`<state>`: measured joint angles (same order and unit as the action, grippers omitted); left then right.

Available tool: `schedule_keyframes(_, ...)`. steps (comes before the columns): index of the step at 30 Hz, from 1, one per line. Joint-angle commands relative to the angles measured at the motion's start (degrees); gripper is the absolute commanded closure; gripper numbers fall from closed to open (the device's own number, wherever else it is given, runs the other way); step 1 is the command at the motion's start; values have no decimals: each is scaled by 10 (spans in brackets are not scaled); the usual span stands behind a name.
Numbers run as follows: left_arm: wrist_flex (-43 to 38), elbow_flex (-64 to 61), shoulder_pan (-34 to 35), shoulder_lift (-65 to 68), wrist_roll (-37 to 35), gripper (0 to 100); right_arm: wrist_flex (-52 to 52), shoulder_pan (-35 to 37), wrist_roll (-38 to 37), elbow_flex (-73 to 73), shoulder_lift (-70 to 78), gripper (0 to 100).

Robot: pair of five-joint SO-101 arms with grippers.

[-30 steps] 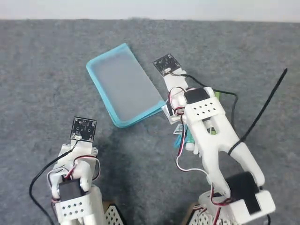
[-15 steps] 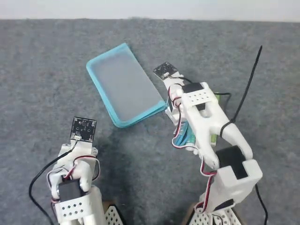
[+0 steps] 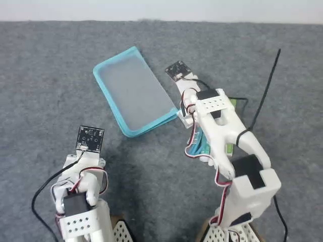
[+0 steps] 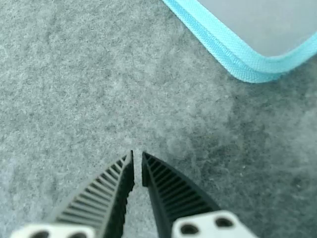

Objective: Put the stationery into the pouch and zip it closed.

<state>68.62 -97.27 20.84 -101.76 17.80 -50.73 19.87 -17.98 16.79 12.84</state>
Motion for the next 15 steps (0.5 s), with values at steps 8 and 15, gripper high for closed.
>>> schedule_keyframes(8,-11,5,-3,5,10,976,31,-3,-6,-21,36,845)
schedule_keyframes(15,-40,5,-3,5,10,976,-25,-1,-4,-18,-22,995)
